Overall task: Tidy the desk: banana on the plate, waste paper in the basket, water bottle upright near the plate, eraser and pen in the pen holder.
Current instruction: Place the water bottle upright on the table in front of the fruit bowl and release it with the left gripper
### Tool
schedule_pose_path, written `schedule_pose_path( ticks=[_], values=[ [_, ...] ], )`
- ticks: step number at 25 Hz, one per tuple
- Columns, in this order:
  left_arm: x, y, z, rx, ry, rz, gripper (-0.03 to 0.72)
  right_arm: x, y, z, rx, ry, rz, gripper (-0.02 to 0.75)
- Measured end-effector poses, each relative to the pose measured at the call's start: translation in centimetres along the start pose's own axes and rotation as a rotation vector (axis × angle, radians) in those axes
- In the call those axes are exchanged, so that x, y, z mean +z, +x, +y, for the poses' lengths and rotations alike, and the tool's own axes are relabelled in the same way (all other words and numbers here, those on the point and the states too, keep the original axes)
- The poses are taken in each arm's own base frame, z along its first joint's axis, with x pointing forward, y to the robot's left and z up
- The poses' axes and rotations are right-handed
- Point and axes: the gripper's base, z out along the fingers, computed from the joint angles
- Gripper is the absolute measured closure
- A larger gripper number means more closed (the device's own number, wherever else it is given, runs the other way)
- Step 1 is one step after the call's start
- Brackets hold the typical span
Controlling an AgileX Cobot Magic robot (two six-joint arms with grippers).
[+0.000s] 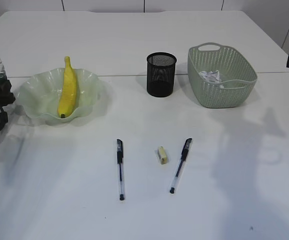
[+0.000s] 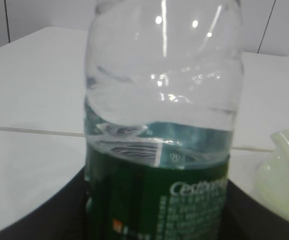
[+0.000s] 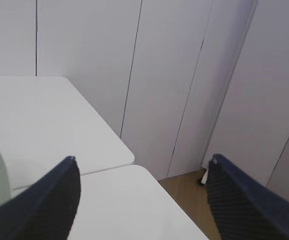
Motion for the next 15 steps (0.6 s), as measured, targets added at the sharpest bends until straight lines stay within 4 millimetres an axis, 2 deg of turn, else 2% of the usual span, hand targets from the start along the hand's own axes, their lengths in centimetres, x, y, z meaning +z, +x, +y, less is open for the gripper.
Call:
schedule_pose_path(
  ticks=[15],
  values=[
    [-0.15, -0.15, 0.88, 0.0, -0.019, -0.004, 0.315, 0.0, -0.1, 0.11, -0.01, -0.012, -0.011, 0.15]
  ],
)
